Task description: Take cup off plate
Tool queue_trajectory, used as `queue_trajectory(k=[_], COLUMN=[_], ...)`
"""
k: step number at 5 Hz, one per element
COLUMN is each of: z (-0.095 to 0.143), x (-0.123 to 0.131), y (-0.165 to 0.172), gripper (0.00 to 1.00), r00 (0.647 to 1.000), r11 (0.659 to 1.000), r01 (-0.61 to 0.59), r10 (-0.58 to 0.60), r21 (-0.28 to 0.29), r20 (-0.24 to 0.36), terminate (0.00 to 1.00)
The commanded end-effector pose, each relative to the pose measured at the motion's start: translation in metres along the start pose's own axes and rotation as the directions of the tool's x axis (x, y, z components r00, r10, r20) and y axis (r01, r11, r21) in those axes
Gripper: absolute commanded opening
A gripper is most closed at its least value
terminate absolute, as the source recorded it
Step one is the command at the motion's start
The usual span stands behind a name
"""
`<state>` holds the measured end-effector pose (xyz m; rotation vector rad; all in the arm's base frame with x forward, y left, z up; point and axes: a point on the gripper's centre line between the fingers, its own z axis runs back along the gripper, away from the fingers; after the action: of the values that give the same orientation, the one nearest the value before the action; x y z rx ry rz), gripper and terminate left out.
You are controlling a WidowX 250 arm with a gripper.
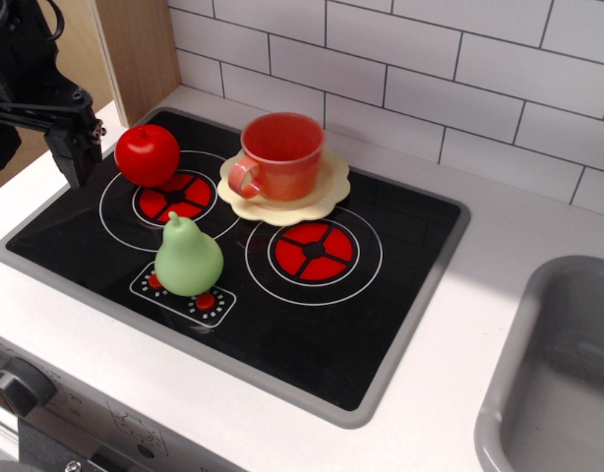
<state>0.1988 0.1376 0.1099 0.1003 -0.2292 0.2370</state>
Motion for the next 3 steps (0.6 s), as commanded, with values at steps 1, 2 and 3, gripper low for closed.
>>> queue_trajectory(k=[1,2,3], z=[0.000,0.002,0.011], x=[0.000,0.015,0.030], y=[0.000,-0.013,-0.031], gripper=[1.00,1.00,1.00], r00=[1.000,0.998,0.991], r11=[1.000,0.999,0.990], r01=[0.000,0.048,0.129], r10=[0.000,-0.047,-0.128], r21=[0.000,-0.011,-0.048], r20=[0.000,0.028,0.035], terminate=[0.00,0.00,0.00])
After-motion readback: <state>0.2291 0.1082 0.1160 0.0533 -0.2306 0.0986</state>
